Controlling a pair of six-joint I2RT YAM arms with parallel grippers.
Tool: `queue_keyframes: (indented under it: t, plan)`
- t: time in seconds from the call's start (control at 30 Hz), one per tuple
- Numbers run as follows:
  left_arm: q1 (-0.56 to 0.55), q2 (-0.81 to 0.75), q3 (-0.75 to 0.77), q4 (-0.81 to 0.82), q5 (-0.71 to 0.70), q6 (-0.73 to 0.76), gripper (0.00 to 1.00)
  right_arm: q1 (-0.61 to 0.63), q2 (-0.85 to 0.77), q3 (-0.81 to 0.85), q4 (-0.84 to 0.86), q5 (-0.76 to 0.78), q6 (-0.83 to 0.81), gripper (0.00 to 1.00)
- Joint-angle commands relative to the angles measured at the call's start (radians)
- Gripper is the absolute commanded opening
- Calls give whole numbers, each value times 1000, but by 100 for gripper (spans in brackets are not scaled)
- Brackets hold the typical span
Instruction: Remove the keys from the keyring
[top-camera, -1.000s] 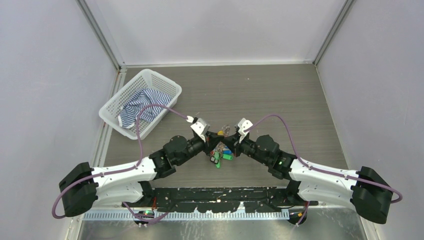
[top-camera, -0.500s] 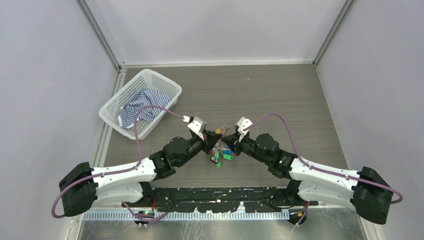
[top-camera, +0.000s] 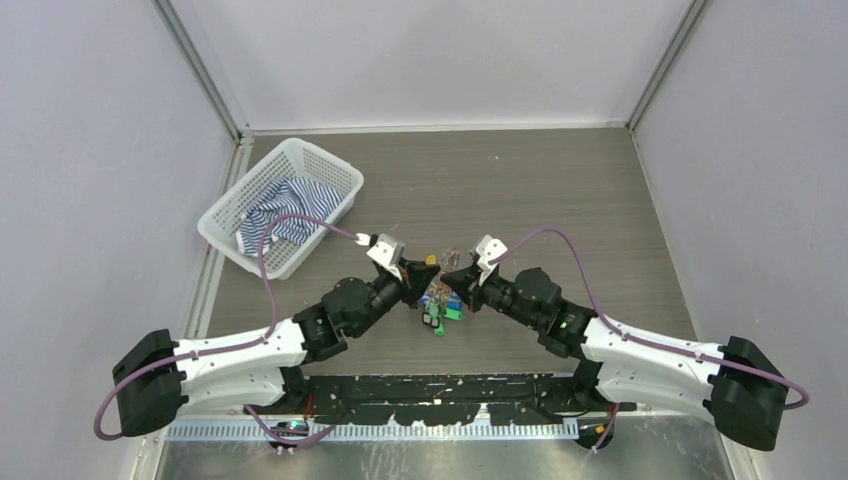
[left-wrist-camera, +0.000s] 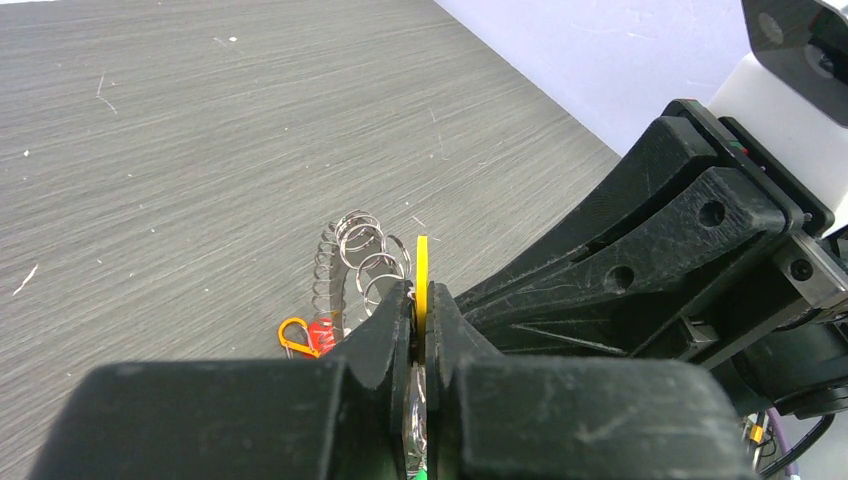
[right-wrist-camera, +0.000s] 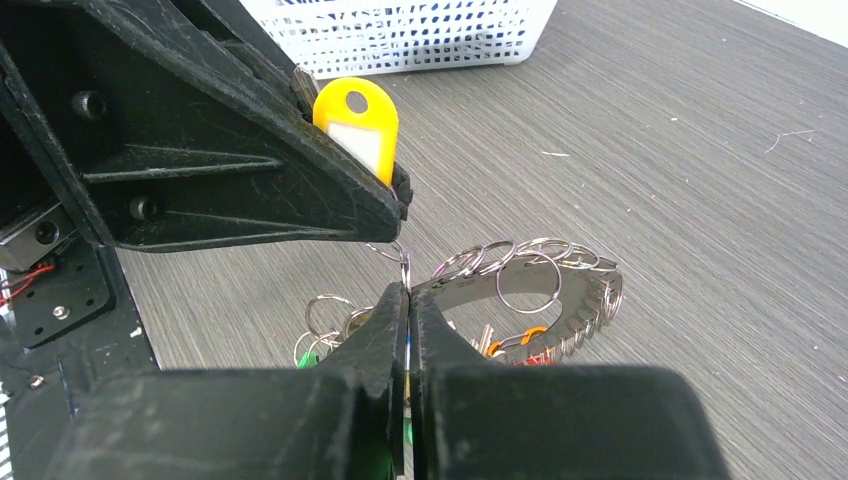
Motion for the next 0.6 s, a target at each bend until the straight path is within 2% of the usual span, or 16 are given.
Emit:
queue_keyframes:
  t: [0.0, 0.23, 0.57]
  plan:
    - [4, -29, -11, 37, -64, 25, 1, -18, -31, 24, 33, 92, -40, 1]
    - [4, -5, -8, 82, -33, 20, 0, 3, -10, 45, 19, 58, -49, 1]
    - [-4, 37, 0, 137, -33, -21, 0, 34, 25, 67, 27, 89, -83, 1]
